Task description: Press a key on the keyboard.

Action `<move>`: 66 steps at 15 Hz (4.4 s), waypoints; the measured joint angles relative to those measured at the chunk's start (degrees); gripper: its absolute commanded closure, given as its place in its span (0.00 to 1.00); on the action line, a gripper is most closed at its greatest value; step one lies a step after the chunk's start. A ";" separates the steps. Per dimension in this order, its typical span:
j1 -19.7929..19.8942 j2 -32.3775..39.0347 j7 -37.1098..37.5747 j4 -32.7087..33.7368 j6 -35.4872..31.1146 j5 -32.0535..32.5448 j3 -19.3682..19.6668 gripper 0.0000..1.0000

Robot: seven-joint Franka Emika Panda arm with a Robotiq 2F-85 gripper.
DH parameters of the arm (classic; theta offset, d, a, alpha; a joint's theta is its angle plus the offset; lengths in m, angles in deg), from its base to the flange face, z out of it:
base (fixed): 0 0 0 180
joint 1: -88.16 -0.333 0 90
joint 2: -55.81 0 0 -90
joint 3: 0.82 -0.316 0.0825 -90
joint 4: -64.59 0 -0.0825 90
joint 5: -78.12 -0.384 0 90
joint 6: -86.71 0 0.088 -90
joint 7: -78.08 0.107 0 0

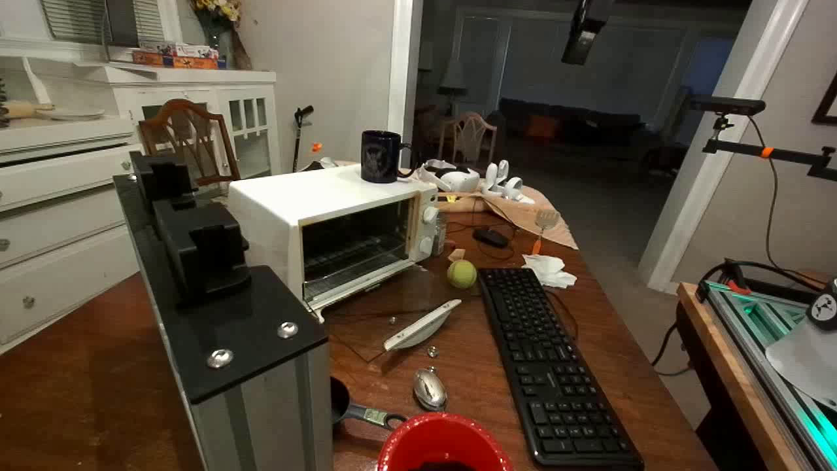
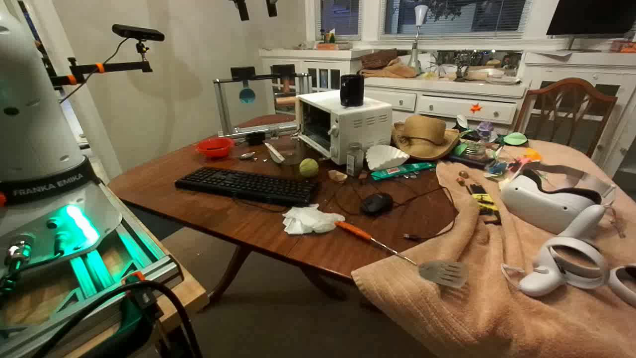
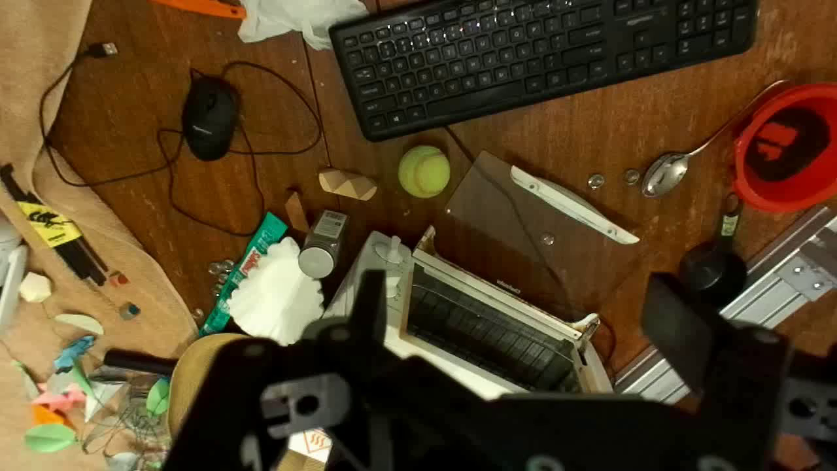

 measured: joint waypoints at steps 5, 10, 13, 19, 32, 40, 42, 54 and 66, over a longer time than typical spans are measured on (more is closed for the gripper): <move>0.00 0.00 0.00 0.00 0.00 0.00 0.00 0.26; -1.53 3.32 -1.73 -0.66 -0.07 -0.06 -1.36 0.66; -3.60 7.46 -3.76 -2.75 -2.04 0.29 -4.10 0.89; -5.88 16.05 -3.45 -6.46 -13.26 6.93 -9.45 1.00; -6.32 26.93 4.69 -7.16 -25.80 12.01 -11.74 1.00; -5.82 30.58 5.56 -9.70 -26.29 10.40 -11.01 1.00; -5.74 32.09 5.22 -10.83 -27.27 7.85 -11.07 1.00; -5.39 43.43 7.07 -15.20 -42.47 2.55 -10.46 0.99; -4.96 45.28 7.61 -15.42 -44.76 2.28 -9.97 1.00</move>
